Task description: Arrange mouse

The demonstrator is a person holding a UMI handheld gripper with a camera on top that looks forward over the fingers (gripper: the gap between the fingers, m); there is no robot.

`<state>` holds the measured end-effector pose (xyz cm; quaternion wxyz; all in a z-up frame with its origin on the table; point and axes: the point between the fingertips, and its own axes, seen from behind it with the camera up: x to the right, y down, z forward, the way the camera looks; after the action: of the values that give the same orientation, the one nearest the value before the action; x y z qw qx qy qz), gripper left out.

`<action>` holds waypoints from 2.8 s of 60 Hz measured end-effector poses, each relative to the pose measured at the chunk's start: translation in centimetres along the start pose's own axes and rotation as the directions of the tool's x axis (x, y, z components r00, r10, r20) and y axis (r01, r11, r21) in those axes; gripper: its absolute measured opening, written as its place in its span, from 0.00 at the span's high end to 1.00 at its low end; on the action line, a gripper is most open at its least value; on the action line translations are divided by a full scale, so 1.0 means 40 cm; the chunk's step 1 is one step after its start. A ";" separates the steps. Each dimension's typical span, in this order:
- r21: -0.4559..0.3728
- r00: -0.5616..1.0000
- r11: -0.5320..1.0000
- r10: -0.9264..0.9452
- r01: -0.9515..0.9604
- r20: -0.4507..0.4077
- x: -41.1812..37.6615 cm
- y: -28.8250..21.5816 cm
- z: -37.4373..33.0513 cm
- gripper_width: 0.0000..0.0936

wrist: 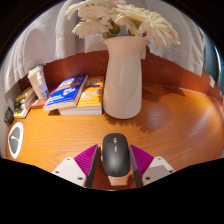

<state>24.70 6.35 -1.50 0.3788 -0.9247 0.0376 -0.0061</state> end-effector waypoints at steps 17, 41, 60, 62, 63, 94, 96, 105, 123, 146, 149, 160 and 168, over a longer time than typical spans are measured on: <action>-0.054 1.000 0.998 -0.011 0.010 -0.020 -0.001 0.002 0.009 0.67; 0.147 0.998 0.989 0.028 -0.019 -0.058 -0.258 -0.324 -0.253 0.67; 0.260 0.997 0.965 -0.047 0.029 0.063 -0.832 -0.422 -0.335 0.66; 0.229 0.995 0.973 -0.059 0.040 0.078 -0.891 -0.390 -0.314 0.66; 0.215 0.994 0.975 -0.069 0.049 0.084 -0.918 -0.371 -0.300 0.66; -0.063 0.982 0.984 -0.158 0.166 0.106 -1.204 0.066 -0.043 0.63; -0.066 0.983 0.985 -0.150 0.157 0.105 -1.205 0.066 -0.039 0.60; -0.094 0.985 0.986 -0.129 0.140 0.116 -1.202 0.068 -0.042 0.48; 0.024 0.989 0.996 -0.086 0.083 0.123 -1.080 -0.093 -0.306 0.07; 0.179 0.994 0.983 -0.064 0.047 0.092 -0.785 -0.125 -0.747 0.10; 0.195 0.994 0.980 -0.066 0.047 0.090 -0.755 -0.118 -0.783 0.10; 0.240 0.995 0.970 -0.069 0.050 0.072 -0.662 -0.086 -0.875 0.10; 0.254 0.996 0.966 -0.067 0.049 0.065 -0.618 -0.060 -0.918 0.10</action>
<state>-1.26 -15.80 26.78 0.4939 -0.8695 -0.0042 0.0117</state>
